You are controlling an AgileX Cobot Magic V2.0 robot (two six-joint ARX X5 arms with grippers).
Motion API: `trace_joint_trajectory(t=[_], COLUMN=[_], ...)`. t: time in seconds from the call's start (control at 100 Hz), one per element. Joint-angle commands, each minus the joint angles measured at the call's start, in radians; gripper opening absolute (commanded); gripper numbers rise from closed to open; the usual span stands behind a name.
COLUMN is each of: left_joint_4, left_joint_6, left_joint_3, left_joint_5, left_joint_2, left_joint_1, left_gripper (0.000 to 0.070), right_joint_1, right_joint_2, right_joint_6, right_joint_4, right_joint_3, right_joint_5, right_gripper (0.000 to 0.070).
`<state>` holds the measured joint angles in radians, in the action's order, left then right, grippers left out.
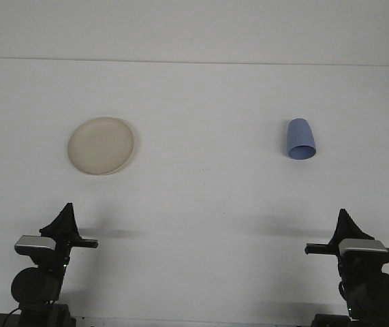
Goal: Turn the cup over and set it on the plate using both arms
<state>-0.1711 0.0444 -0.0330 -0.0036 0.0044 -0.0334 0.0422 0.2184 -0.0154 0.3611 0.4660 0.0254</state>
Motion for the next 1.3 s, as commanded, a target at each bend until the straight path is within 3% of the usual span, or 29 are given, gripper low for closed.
trace_joint_trajectory(t=[0.0,0.3,0.73,0.77,0.81,0.91,0.96,1.29], left_joint_4=[-0.010,-0.011,-0.010,-0.011,-0.010,-0.011,-0.010,-0.010], left_joint_6=[0.009,0.009,0.009,0.009,0.009,0.009,0.009,0.009], left_joint_3=[0.018,0.018,0.018,0.018,0.018,0.018,0.018,0.018], left_joint_5=[-0.005,-0.005,-0.005,-0.005,-0.005,-0.005,-0.005,-0.005], left_joint_2=[-0.001,-0.001,-0.001,-0.001,-0.001,-0.001,-0.001,-0.001], left_joint_1=[0.000,0.000,0.000,0.000,0.000,0.000,0.000,0.000], left_gripper=[0.0011,0.0011,0.0011,0.0011,0.0011,0.0011,0.0011,0.0011], right_joint_1=[0.003,0.003,0.003,0.003,0.003,0.003,0.003,0.003], right_joint_2=[0.070,0.377,0.437,0.437,0.437,0.437,0.437,0.492], right_joint_6=[-0.014,-0.014,-0.023,-0.023,-0.023,-0.023,-0.027,-0.038], right_joint_4=[0.091,0.452,0.463,0.465,0.470,0.482,0.485,0.447], right_joint_3=[0.107,0.447,0.476,0.476,0.476,0.476,0.476,0.476], right_joint_5=[0.000,0.001,0.001,0.001,0.002,0.001,0.001,0.001], right_gripper=[0.0003,0.0003,0.0013,0.0039,0.0107,0.0404,0.0476,0.0480])
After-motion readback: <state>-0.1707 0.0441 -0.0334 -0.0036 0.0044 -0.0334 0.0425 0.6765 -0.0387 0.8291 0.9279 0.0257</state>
